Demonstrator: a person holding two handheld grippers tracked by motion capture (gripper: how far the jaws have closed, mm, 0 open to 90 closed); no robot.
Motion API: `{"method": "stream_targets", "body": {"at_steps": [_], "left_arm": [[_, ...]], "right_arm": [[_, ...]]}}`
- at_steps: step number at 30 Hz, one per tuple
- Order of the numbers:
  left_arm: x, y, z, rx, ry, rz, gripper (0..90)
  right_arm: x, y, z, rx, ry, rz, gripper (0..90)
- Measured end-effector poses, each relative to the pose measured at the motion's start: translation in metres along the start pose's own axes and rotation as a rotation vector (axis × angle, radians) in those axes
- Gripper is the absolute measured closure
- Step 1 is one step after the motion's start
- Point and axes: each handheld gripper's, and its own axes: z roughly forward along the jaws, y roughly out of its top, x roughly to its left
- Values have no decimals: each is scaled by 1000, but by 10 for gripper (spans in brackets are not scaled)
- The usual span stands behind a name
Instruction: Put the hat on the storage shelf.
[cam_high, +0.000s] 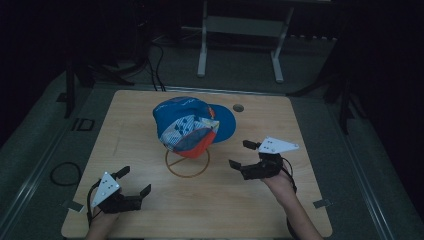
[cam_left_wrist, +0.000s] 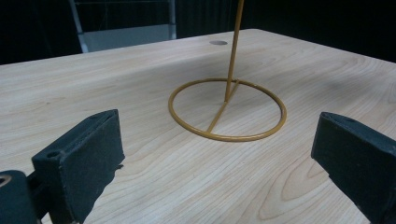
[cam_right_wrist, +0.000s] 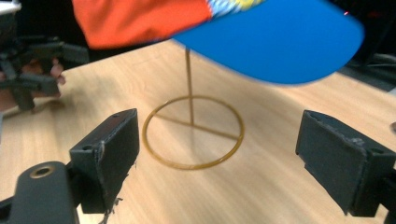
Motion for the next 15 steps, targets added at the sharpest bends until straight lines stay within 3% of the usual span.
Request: {"method": "stream_targets", "body": {"at_steps": [9,13,15], "left_arm": [[1,-1,0,14,9,1,26],[0,-1,1,18,2,7,26],[0,-1,2,24,2,9,26]], "right_arm": [[6,-39,11,57,57,12,133],[8,-54,16,74,94,53,133],[9,-60,17,96,95,47,133]]}}
